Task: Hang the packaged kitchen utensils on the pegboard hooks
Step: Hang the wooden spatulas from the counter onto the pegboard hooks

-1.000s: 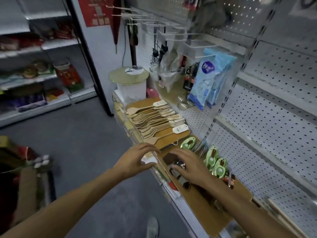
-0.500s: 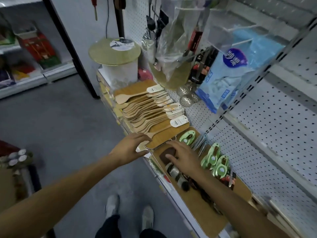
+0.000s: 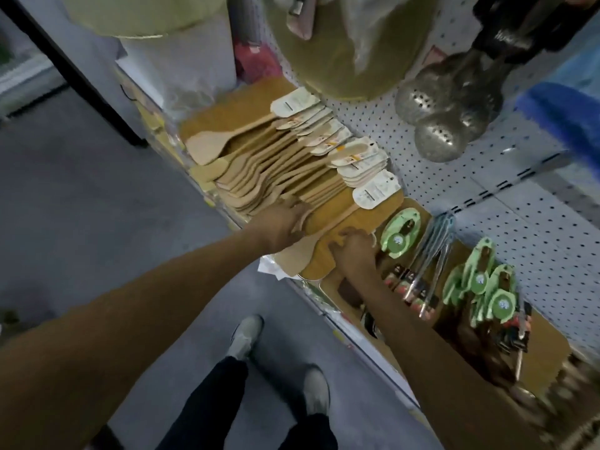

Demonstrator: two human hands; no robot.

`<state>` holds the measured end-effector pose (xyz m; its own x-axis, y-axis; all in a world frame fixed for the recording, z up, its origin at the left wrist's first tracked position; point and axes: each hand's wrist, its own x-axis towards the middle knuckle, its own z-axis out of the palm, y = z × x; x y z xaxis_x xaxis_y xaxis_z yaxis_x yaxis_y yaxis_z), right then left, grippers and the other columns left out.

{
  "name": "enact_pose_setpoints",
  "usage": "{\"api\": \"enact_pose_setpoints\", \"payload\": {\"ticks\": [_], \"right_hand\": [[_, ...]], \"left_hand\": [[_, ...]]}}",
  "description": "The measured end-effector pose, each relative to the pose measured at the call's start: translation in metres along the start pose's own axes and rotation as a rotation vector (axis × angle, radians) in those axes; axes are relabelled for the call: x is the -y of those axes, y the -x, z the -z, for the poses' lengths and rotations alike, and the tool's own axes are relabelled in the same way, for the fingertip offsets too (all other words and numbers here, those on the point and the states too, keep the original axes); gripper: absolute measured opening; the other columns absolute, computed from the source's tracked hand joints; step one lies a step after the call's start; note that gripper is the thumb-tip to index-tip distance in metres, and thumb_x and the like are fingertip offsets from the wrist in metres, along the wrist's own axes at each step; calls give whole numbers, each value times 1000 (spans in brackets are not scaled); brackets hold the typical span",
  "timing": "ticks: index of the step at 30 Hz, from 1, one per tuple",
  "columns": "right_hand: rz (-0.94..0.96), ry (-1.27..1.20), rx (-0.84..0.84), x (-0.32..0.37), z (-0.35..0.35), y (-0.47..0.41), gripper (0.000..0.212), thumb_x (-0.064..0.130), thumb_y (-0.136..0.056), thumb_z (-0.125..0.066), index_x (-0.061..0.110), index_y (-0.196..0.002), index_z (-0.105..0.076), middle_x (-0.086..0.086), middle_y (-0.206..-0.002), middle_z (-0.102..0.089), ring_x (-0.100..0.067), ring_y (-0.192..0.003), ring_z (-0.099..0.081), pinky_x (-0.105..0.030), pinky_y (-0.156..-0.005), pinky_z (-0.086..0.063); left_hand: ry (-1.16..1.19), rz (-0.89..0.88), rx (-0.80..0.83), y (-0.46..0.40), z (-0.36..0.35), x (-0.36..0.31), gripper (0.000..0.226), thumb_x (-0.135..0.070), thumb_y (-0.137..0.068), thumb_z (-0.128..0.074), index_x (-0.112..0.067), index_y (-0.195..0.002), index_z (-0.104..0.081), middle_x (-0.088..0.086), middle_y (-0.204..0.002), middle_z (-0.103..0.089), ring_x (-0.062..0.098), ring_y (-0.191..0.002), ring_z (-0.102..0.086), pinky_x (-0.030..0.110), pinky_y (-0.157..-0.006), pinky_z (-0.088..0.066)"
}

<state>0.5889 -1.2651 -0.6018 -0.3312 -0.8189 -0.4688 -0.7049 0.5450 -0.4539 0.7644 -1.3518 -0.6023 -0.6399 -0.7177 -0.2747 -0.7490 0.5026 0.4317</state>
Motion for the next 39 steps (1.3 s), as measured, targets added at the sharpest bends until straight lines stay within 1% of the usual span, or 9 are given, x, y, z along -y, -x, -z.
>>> {"api": "enact_pose_setpoints", "payload": {"ticks": [9, 13, 16, 18, 22, 28, 30, 35, 39], "right_hand": [[-350, -218, -162, 1, -73, -107, 49, 45, -87, -58, -1, -101, -67, -20, -97, -72, -35, -93, -68, -38, -84, -53], [-393, -361, -138, -40, -101, -144, 82, 71, -51, -46, 1, -89, -68, -20, -81, -72, -37, -75, -71, -48, -73, -60], [-515, -583, -61, -7, -64, -117, 50, 47, -73, -69, -2, -82, -60, -17, -71, -67, -33, -60, -70, -43, -59, -61], [-566, -668, 11, 3, -49, -105, 23, 19, -90, -63, -3, -88, -57, -17, -67, -64, -24, -43, -65, -33, -44, -58], [-564, -819, 17, 2, -34, -84, 17, -1, -91, -55, -10, -106, -57, -23, -73, -64, -34, -59, -68, -48, -66, -60], [-479, -807, -140, 3, 4, -33, 10, 0, -91, -60, 8, -85, -58, -21, -84, -67, -27, -59, -69, -35, -52, -61], [-477, -811, -180, 3, 18, -16, 4, 1, -91, -62, 5, -90, -60, -19, -84, -68, -25, -59, -68, -33, -51, -60], [-505, -913, -214, -5, 47, 35, 5, 5, -92, -63, 0, -95, -64, -21, -87, -71, -27, -61, -69, -45, -66, -61], [-547, -913, -236, -7, 64, 89, 6, 4, -90, -66, -1, -90, -63, -17, -76, -70, -20, -51, -68, -34, -53, -61]], "left_hand": [[61, 87, -7, -110, -40, 62, 46, -19, -97, -53, -9, -142, -48, 19, -138, -53, 36, -124, -54, 38, -102, -42], [47, 84, 37, -124, -42, 66, 35, -21, -97, -54, -12, -131, -56, 15, -126, -64, 33, -120, -57, 36, -95, -43], [73, 132, 35, -129, -39, 62, 30, -29, -97, -58, -13, -122, -60, 14, -119, -67, 33, -114, -60, 36, -91, -46], [185, 219, 8, -129, -33, 56, 33, -33, -95, -62, -15, -123, -62, 10, -120, -68, 29, -116, -61, 32, -93, -45], [404, 299, 91, -127, -15, 37, 35, -37, -90, -70, -16, -118, -67, 3, -121, -68, 20, -116, -61, 23, -90, -43], [574, 292, 258, -113, 18, -3, 36, -39, -83, -79, -15, -108, -71, 8, -111, -72, 20, -104, -67, 24, -73, -46], [596, 260, 259, -106, 29, -17, 28, -36, -81, -81, -16, -97, -72, 6, -105, -72, 20, -105, -67, 25, -80, -48], [633, 146, 370, -65, 52, -56, 20, -28, -80, -83, -12, -83, -71, -7, -78, -63, 10, -89, -60, 24, -75, -45], [651, 76, 449, -25, 64, -86, 24, -27, -82, -82, -14, -94, -65, -3, -88, -64, 9, -89, -59, 21, -77, -47]]}}
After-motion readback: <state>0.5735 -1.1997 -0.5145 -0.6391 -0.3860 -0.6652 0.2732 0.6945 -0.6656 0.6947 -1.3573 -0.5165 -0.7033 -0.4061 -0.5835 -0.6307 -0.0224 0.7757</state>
